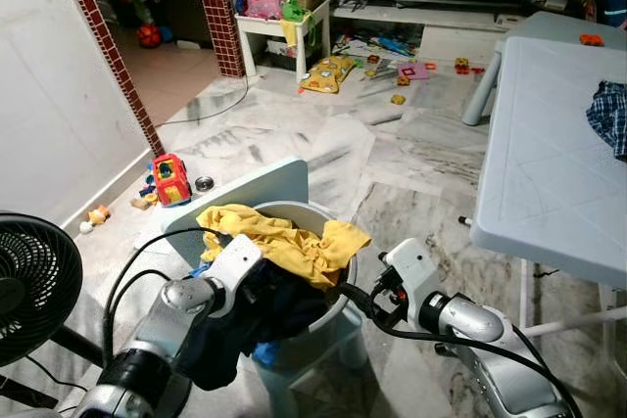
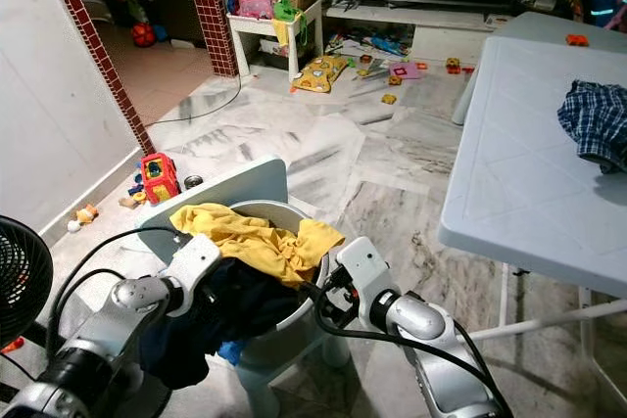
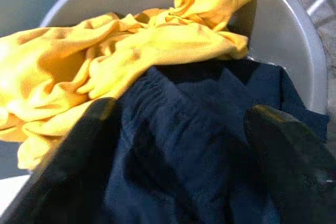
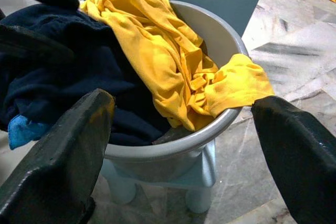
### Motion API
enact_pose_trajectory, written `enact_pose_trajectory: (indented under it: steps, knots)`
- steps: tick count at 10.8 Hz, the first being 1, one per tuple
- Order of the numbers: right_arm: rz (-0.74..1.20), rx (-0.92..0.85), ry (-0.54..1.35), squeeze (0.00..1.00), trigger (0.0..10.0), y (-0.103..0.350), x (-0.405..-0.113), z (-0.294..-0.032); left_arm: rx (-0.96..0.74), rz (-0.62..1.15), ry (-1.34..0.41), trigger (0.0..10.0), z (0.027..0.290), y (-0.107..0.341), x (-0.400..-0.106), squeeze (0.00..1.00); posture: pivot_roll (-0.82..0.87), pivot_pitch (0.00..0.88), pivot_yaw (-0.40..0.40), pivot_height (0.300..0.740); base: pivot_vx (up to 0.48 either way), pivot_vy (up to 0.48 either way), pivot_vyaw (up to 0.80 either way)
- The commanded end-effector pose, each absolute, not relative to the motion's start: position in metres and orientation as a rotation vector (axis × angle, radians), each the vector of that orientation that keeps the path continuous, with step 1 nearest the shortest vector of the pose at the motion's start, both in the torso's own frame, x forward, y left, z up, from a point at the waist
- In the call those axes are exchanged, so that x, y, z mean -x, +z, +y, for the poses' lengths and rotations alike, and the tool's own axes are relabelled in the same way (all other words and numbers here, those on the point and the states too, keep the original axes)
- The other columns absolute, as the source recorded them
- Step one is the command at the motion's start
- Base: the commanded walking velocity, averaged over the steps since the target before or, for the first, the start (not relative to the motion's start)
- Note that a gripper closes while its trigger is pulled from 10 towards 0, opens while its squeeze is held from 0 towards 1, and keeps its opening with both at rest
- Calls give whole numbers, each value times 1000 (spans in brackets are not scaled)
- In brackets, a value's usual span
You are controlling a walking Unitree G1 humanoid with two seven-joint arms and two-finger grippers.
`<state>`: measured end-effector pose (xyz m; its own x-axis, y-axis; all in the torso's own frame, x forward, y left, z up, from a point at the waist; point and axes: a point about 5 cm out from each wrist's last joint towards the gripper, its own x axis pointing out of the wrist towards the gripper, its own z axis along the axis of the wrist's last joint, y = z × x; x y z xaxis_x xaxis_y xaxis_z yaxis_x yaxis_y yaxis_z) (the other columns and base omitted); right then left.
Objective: Hang hanger
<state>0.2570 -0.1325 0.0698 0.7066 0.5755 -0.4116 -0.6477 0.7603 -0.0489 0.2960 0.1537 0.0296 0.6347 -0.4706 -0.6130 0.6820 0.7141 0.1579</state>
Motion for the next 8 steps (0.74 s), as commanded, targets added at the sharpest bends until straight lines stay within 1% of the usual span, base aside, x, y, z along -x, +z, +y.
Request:
enact_pose_trajectory:
  steps: [1, 3, 5, 8]
  knots:
    - [373, 206, 676, 0, 10000, 73, -261, -132, -413, 589, -719, 0, 151, 29, -295, 0, -214, 0, 101, 740, 0, 0, 0]
    - [372, 206, 674, 0, 10000, 73, -261, -131, -426, 615, -757, 0, 151, 24, -291, 0, -213, 0, 104, 740, 0, 0, 0]
    - [372, 203, 677, 0, 10000, 73, -261, -130, -473, 656, -791, 0, 156, 19, -287, 0, -204, 0, 108, 740, 0, 0, 0]
    - [375, 201, 677, 0, 10000, 72, -262, -129, -516, 676, -799, 0, 164, 21, -285, 0, -195, 0, 111, 740, 0, 0, 0]
